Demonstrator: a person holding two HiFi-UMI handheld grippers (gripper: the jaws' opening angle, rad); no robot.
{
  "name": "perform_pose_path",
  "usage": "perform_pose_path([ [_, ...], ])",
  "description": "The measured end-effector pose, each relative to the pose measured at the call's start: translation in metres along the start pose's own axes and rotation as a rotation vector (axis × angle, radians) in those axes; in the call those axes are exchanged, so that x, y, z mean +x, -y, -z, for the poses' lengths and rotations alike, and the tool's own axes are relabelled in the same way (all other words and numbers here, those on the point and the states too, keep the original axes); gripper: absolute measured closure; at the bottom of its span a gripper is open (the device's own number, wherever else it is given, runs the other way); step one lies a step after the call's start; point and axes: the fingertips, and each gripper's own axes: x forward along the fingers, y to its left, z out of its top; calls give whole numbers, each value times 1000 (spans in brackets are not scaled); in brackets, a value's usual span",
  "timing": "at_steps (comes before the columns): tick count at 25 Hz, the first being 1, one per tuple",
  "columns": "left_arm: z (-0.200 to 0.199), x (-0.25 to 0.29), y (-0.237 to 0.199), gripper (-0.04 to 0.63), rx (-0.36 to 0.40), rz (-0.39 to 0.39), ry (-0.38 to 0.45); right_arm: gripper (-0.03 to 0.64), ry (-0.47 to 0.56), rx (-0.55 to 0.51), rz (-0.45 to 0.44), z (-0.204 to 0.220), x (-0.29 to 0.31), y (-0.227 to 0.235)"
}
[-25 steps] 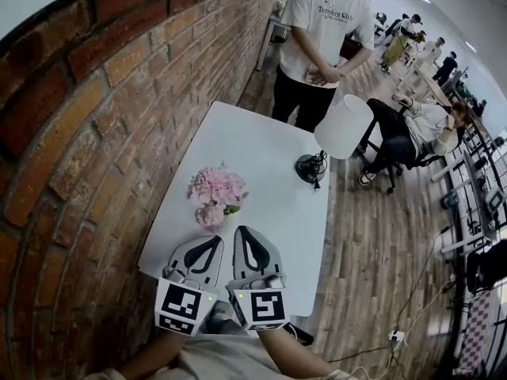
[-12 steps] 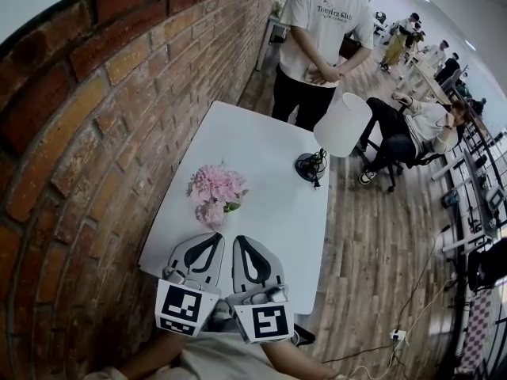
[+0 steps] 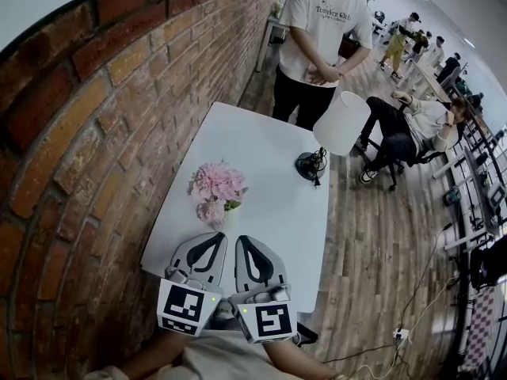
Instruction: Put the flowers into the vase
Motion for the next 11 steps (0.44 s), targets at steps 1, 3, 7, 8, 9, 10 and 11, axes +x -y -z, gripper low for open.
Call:
perform_pose_path([
  [1,0,0,0,586,-1,0,0,611,1,0,-1,0,0,0],
  [3,1,0,-1,586,-3,2,0,611,0,1,-2,0,1,-1],
  [7,-1,0,-1,586,0,5,4,611,-8,2,-4,2,1,-2],
  [8,-1,0,-2,586,-2,4,4,611,-11,0,-4,3,1,-2],
  [9,-1,0,-2,586,-4,4,4,611,-14,0,-4,3,1,-2],
  [10,-1,-1,-3,586,-5,3,4,611,-17,1,-3,4,1,-2],
  [11,-1,-1,-4,586,-6,1,4,611,-20,2,-3,5,1,-2],
])
